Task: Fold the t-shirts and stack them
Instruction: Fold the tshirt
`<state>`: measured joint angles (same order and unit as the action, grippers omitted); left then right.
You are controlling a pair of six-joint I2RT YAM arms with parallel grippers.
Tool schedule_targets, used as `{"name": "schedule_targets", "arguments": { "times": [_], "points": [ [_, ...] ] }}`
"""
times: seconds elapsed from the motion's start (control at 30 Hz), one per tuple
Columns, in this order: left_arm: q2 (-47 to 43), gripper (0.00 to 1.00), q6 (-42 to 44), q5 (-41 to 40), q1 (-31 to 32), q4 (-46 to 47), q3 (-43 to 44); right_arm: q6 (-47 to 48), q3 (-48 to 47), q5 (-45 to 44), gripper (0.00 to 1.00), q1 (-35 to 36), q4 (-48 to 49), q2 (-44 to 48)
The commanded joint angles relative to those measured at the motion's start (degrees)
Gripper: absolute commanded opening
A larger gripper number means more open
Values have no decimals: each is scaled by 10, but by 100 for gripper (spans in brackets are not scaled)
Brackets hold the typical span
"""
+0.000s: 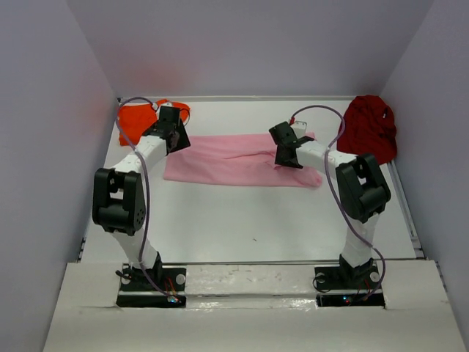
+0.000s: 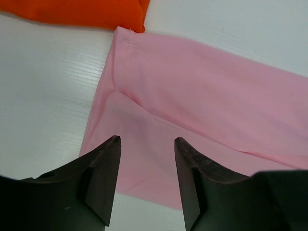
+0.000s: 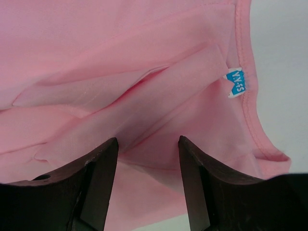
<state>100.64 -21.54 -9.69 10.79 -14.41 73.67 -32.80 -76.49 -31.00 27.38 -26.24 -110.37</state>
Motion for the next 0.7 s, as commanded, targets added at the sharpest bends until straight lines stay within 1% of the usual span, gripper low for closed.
{"name": "schedule_targets", "arguments": {
  "times": [0.0,0.07,0.1,0.17,0.23,0.3,0.43,0.47,0.57,0.67],
  "points": [
    [-135,59,13,-26,6,15,-11,-15,-38,39,59,-33,-3,-19],
    [-173,59,17,-46,7,31,-32,-18,-40,76,59,-53,-3,-34],
    [-211,59,22,-58,8,39,-60,-19,-41,84,58,-58,-4,-42],
    [-264,61,22,-72,11,67,-87,-18,-44,94,58,-65,-5,-47],
    [-292,63,23,-81,12,88,-118,-15,-48,90,58,-65,-5,-49],
    [-309,64,25,-83,12,98,-122,-9,-57,89,58,-71,-7,-55],
    [-302,64,26,-78,12,91,-117,0,-111,100,57,-71,-21,-78],
    [-303,64,26,-76,12,91,-121,3,-111,100,57,-71,-23,-85],
    [-309,64,22,-69,13,106,-140,29,-179,115,57,-71,-31,-122],
    [-312,64,22,-59,13,103,-138,40,-236,113,57,-71,-57,-174]
  ]
}}
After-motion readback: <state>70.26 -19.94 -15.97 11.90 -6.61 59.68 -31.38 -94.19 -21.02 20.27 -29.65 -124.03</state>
